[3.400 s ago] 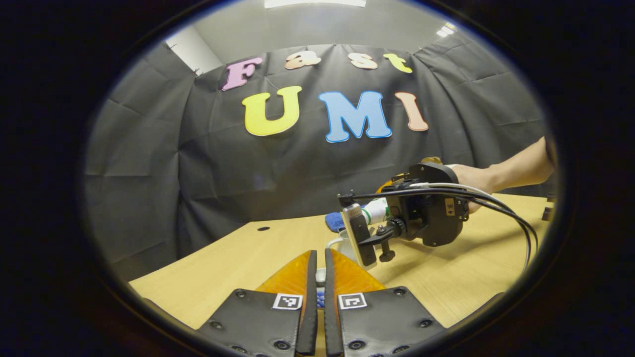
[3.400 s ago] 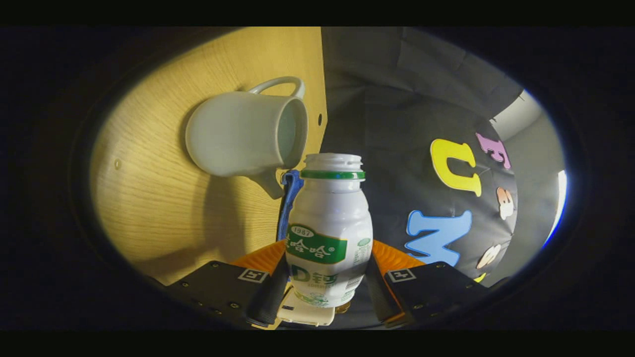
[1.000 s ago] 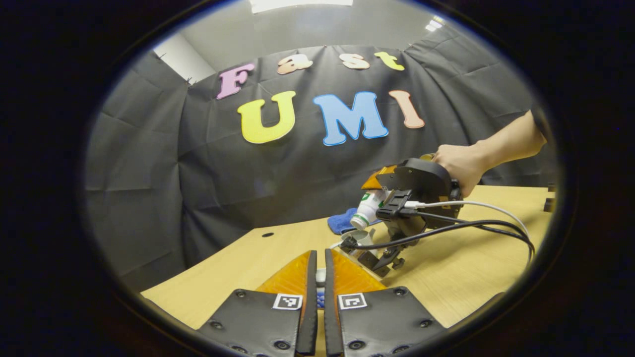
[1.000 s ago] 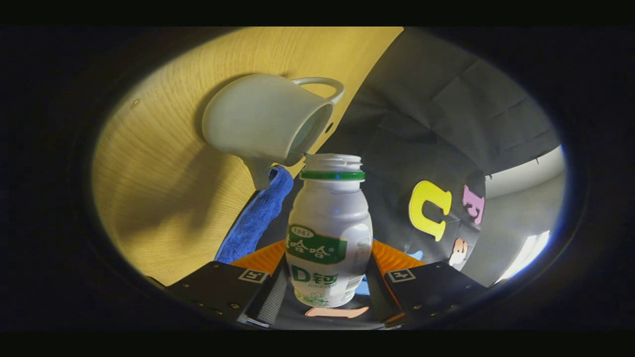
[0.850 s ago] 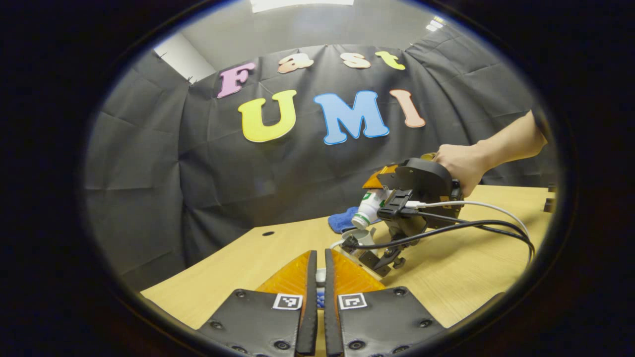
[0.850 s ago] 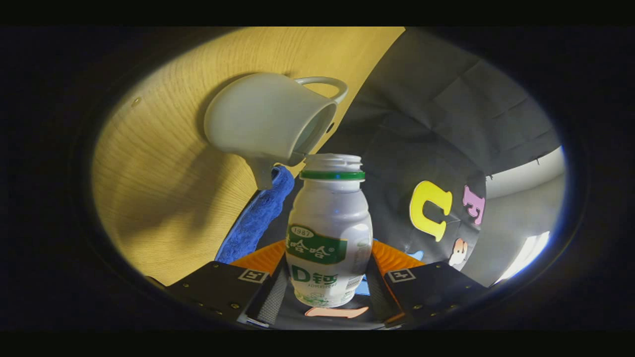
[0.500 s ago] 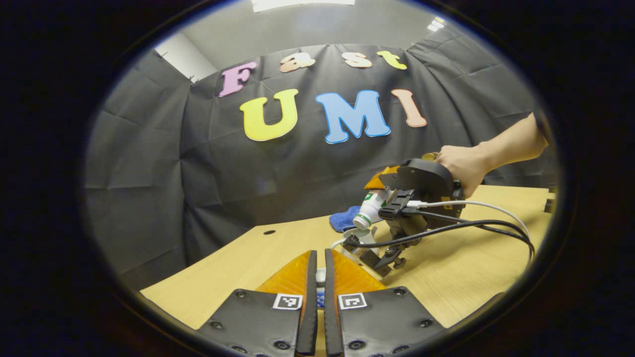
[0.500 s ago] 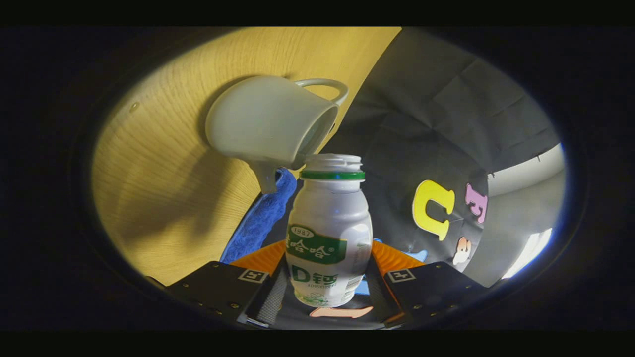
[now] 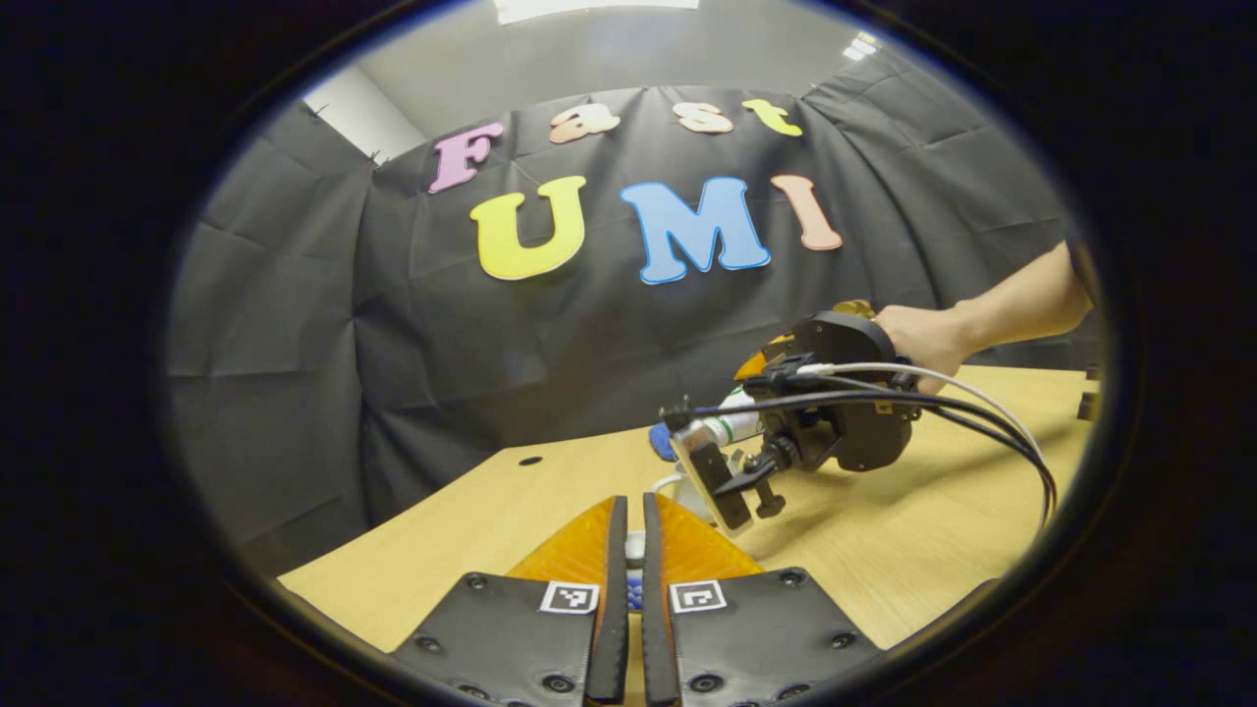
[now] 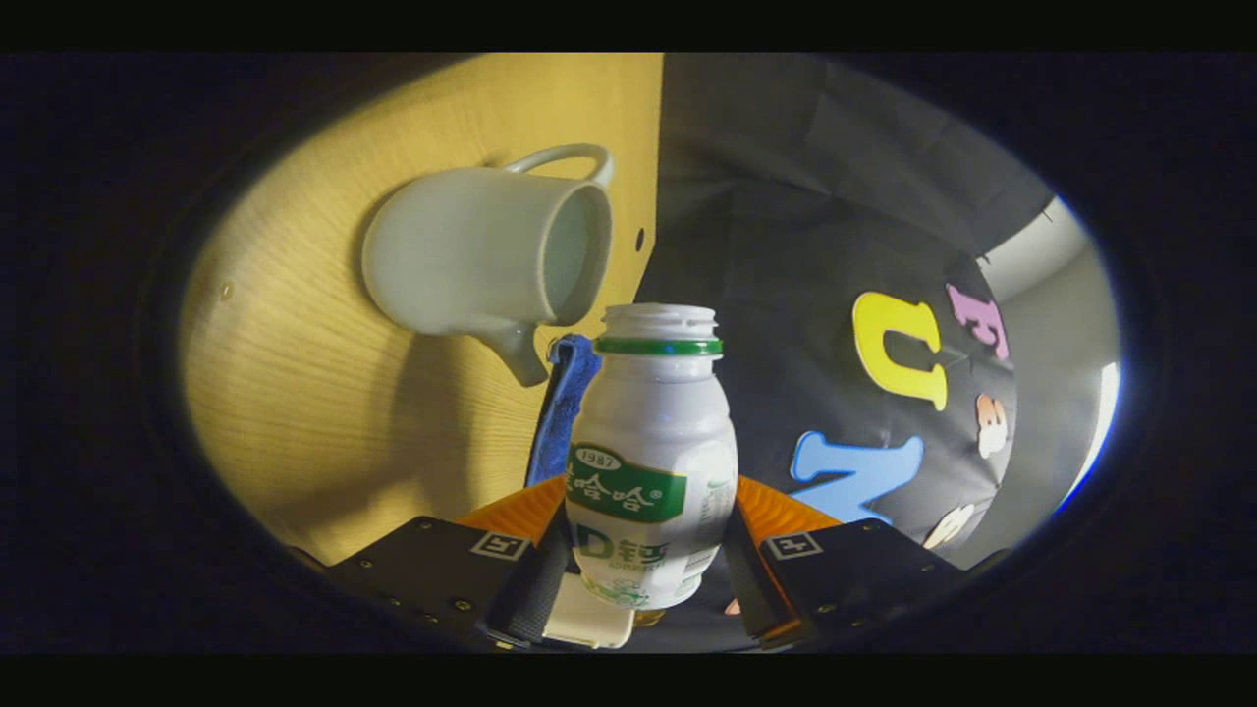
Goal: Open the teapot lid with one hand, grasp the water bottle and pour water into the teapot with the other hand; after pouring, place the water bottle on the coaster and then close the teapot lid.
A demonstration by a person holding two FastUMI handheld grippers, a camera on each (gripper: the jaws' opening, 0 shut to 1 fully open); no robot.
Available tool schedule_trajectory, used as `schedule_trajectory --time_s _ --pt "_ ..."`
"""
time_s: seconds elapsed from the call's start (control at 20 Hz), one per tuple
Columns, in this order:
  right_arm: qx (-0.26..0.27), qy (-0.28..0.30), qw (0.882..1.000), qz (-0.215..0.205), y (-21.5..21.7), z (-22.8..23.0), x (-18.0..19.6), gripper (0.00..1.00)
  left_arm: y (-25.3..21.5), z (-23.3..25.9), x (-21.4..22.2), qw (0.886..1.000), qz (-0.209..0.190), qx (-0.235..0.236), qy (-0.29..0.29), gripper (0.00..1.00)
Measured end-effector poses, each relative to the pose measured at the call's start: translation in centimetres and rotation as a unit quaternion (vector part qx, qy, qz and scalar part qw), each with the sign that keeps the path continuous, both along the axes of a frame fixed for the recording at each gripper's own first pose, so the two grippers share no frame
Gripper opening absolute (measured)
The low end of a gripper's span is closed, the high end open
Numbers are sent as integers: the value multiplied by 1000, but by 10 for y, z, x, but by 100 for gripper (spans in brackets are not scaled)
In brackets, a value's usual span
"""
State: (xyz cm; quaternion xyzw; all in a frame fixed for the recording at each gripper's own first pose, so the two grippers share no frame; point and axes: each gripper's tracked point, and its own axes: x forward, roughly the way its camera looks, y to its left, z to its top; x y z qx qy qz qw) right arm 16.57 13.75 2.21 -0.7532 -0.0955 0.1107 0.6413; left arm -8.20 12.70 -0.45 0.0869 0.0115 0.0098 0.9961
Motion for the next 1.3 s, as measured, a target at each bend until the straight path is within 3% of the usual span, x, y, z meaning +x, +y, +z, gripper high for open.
schedule_trajectory --time_s 0.1,0.25,0.55,0.6,0.65,0.7,0.85,0.9,1.05,1.15,1.3 --pt "58 36 998 -6 -3 -11 0 72 -1 -4 2 1000 -2 -6 5 13" --pt "146 93 985 -13 1 -21 -4 72 0 -5 4 1000 -2 -12 10 13" --pt "314 178 932 -40 -2 -23 -22 72 4 5 23 999 5 -32 1 17" --pt "343 185 920 -43 -6 -20 -26 72 0 8 31 999 2 -38 -3 17" --pt "372 194 907 -45 -9 -16 -29 72 -3 13 38 999 -2 -46 -6 8" --pt "401 202 892 -48 -12 -12 -30 72 -6 16 45 999 -7 -53 -9 17" --pt "471 218 853 -58 -25 -3 -39 72 -10 32 68 998 -20 -60 -24 17" --pt "495 226 837 -61 -31 -2 -43 72 -11 35 73 998 -21 -57 -28 12" --pt "570 254 779 -65 -44 -2 -54 72 -19 39 94 997 -35 -64 -32 17" --pt "616 263 740 -60 -53 7 -60 72 -31 43 111 995 -51 -80 -36 12" --pt "660 239 710 -62 -78 20 -60 72 -44 46 136 992 -66 -101 -35 17"
